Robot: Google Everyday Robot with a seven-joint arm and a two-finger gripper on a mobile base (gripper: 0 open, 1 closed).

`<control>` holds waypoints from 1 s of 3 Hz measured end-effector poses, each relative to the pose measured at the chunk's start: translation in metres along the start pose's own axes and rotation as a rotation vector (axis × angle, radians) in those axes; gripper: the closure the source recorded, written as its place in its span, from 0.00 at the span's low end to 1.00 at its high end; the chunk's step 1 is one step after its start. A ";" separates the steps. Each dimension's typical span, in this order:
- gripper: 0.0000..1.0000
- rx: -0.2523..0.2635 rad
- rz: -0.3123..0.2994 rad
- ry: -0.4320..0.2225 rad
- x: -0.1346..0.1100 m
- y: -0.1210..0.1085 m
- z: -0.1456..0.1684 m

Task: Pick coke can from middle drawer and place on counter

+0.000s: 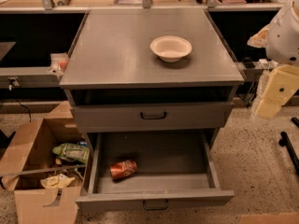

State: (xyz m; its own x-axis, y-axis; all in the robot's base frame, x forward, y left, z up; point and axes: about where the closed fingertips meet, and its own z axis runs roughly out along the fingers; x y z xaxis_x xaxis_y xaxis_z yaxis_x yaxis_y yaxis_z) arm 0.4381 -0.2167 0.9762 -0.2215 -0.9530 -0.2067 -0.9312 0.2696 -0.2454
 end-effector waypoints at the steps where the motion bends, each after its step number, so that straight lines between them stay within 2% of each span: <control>1: 0.00 0.000 0.000 0.000 0.000 0.000 0.000; 2: 0.00 -0.018 -0.041 -0.015 -0.013 0.012 0.028; 3: 0.00 -0.063 -0.086 -0.072 -0.011 0.040 0.085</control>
Offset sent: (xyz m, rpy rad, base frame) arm -0.0013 0.0603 -0.0876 0.0195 0.0423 0.1459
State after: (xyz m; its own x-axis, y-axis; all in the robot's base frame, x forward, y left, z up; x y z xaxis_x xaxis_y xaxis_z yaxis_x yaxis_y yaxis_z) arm 0.4282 -0.1835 0.8877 -0.1208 -0.9593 -0.2553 -0.9627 0.1759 -0.2055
